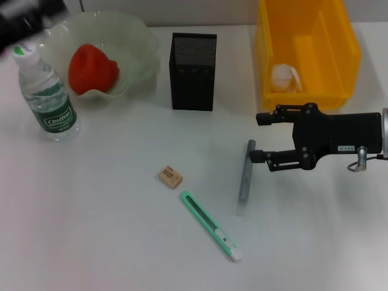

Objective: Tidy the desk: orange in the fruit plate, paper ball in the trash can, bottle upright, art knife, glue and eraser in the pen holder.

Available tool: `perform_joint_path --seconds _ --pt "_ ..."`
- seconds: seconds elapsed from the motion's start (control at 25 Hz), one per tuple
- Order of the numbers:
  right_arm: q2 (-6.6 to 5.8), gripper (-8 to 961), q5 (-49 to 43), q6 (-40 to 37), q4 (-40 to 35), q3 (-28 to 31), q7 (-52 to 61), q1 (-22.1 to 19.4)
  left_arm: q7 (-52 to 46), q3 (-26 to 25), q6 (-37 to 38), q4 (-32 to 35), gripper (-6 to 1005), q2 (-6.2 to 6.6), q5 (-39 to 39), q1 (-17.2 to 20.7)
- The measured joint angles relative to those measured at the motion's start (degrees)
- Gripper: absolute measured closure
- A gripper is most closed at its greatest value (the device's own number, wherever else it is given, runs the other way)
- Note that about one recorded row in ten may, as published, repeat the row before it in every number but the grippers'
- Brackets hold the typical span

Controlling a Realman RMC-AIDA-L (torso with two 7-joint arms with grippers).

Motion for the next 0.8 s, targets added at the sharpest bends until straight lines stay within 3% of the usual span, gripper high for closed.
perform_joint_path --seconds 0.04,0.08,0.12,0.2,0.28,0.48,0.56,0.8 --pt "-0.11 164 0.0 0.1 0.1 0.0 1.2 0.4 9.2 1.6 4.7 -8.5 195 0.05 2.9 -0.5" --pt "-0.18 164 0.0 0.1 0.1 0.0 1.7 0.6 9.2 1.6 4.7 -8.5 195 0.05 2.9 -0.5" --pt "-0.18 164 0.0 0.1 0.1 0.0 1.7 0.6 15.9 2.9 4.8 -12.5 195 -0.13 7.0 -0.2" --pt "-0.25 164 0.0 0.1 0.1 0.0 2.7 0.9 15.9 2.9 4.8 -12.5 195 -0.13 7.0 -0.2" --pt "-0.38 164 0.0 0.0 0.0 0.0 3.6 1.2 21.2 3.2 4.6 -16.0 195 -0.23 13.1 -0.1" --pt "-0.54 164 0.0 -0.5 -0.2 -0.1 5.1 1.5 23.2 3.2 4.6 -17.3 195 -0.34 15.5 0.0" --pt "-0.50 164 0.0 -0.6 -0.2 -0.1 5.2 1.5 27.4 3.2 4.5 -20.4 195 -0.47 20.1 0.1" --pt "-0.40 165 0.0 -0.3 -0.1 -0.1 5.2 2.0 28.4 3.2 3.2 -21.0 196 -0.80 21.1 0.0"
